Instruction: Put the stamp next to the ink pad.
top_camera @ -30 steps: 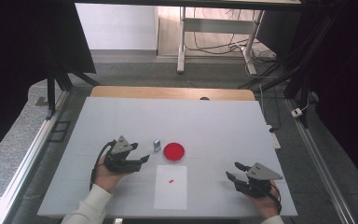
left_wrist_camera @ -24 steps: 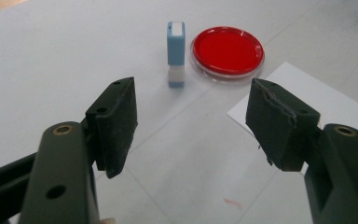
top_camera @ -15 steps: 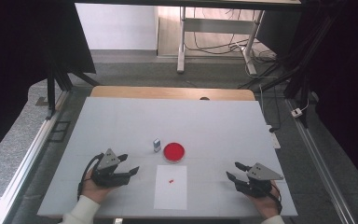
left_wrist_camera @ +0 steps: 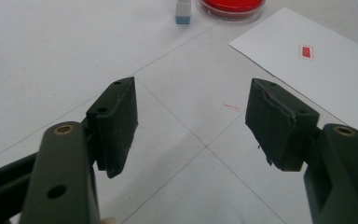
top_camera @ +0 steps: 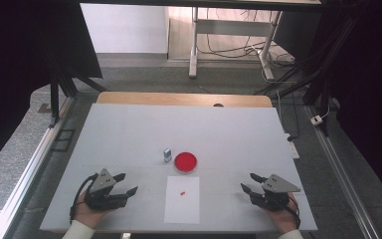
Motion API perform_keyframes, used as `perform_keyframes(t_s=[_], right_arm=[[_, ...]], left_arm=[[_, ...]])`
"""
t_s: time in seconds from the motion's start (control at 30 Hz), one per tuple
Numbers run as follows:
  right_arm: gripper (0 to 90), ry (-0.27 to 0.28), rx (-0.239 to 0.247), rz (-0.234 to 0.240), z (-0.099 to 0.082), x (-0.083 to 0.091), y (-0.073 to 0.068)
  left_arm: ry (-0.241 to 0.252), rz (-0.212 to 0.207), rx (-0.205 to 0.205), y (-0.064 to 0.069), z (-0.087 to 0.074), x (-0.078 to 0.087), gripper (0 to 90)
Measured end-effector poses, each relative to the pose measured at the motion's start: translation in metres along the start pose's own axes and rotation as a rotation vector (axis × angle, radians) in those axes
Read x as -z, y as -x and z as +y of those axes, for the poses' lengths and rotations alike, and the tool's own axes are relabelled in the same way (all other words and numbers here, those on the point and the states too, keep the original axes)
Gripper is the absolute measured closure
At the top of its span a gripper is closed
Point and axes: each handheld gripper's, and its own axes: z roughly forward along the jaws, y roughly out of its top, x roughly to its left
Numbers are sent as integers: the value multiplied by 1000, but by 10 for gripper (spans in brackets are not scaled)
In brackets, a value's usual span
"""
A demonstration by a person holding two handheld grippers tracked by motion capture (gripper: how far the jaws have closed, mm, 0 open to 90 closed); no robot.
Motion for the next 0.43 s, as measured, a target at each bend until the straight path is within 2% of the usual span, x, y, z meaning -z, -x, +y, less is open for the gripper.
perform_keyframes(t_s=[0.43], right_arm=[[467, -2, 9, -5, 0, 1, 0]], left_arm=[[-8, -1, 1, -1, -1, -1, 340]])
